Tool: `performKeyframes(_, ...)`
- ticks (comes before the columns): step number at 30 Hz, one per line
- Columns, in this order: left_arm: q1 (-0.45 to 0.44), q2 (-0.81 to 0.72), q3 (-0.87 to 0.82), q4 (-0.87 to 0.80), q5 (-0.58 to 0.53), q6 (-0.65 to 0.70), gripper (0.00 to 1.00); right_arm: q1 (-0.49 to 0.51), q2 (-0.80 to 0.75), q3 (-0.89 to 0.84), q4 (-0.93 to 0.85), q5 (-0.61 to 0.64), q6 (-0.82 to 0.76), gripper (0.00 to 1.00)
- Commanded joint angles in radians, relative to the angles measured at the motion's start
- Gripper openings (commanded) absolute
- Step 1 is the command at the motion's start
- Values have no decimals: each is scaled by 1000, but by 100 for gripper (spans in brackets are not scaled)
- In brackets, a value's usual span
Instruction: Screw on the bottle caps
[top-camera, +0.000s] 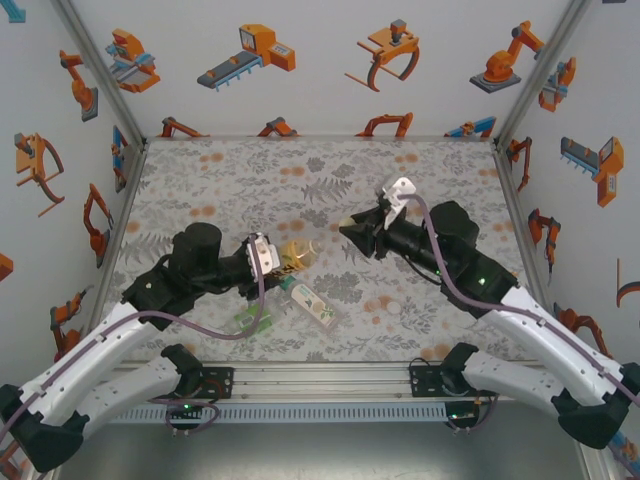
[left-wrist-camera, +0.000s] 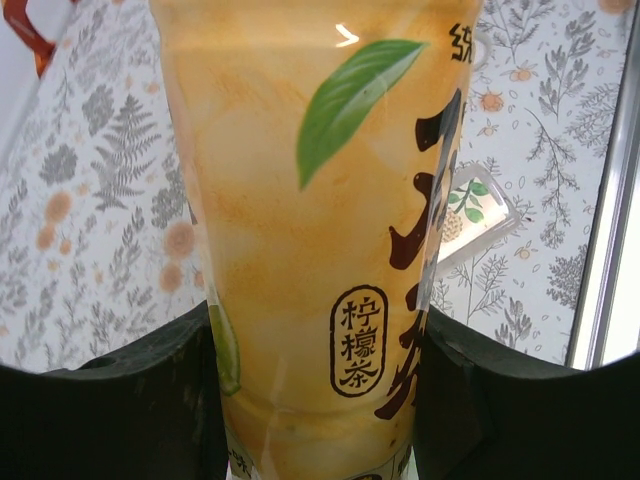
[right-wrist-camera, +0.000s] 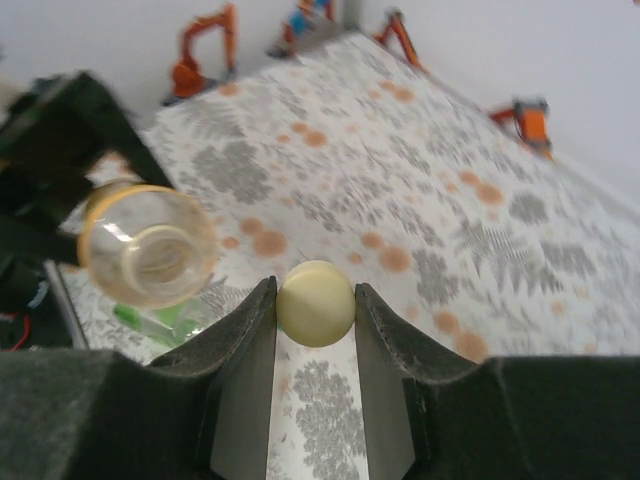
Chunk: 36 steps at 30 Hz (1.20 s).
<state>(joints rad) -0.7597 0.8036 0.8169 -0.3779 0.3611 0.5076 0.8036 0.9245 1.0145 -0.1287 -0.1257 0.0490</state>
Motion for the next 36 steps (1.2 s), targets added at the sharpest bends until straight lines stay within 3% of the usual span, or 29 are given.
performKeyframes(1, -4, -26, -4, 55, -66, -121, 0, -20, 90, 70, -216, 260, 190, 0)
performKeyframes(6, -3, -20, 27, 49, -137, -261, 0, -92, 268, 111, -369, 288, 385, 0)
performKeyframes(10, -3, 9, 78, -2, -224, -407, 0, -146, 400, 102, -407, 249, 470, 0)
performKeyframes(14, -2, 50, 126, -57, -241, -471, 0, -203, 522, 87, -410, 200, 504, 0)
performKeyframes(25, -1, 55, 123, -43, -203, -494, 0, -230, 796, 99, -422, 222, 513, 9)
performKeyframes(29, -1, 57, 113, -41, -171, -495, 0, -230, 841, 109, -421, 204, 498, 22)
performKeyframes(36, 0, 57, 87, -16, -150, -480, 0, -236, 882, 129, -482, 138, 493, 33)
